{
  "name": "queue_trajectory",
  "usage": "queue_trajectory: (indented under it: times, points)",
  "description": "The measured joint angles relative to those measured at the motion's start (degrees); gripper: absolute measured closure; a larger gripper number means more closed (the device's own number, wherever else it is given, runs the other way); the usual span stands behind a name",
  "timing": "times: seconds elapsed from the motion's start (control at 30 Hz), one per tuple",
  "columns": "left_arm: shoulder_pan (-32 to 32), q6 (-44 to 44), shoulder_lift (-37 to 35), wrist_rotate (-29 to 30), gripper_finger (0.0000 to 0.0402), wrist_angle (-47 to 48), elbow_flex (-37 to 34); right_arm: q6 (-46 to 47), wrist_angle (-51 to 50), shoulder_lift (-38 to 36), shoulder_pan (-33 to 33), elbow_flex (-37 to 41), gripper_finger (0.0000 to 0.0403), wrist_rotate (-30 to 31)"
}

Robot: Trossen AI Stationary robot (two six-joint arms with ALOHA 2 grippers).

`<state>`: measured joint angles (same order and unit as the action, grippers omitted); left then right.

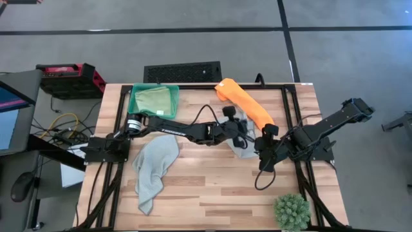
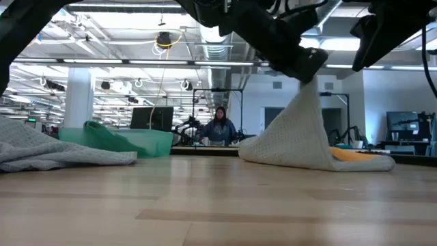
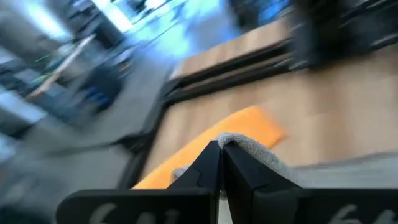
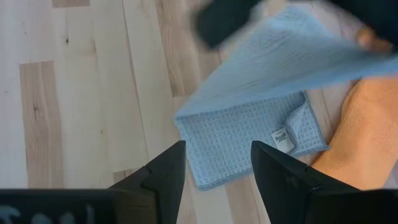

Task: Fold microfiber towels
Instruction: Fold the right gray towel

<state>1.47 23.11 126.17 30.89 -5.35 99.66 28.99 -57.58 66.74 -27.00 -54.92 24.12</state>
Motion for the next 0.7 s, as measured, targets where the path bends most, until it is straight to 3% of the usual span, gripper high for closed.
queue_trajectory:
  times: [0.07,0.7]
  points:
    - [-0.2,0.3,0.5,-4.9,0.0402,-0.4,0.0,0.0,0.1,0.0,0.0,0.0,0.0198,0.0]
    - [-0.8,-2.6,0.7,-5.3,0.0382,3.3,0.0,0.0,0.9,0.0,0.0,0.0,0.0198,0.0]
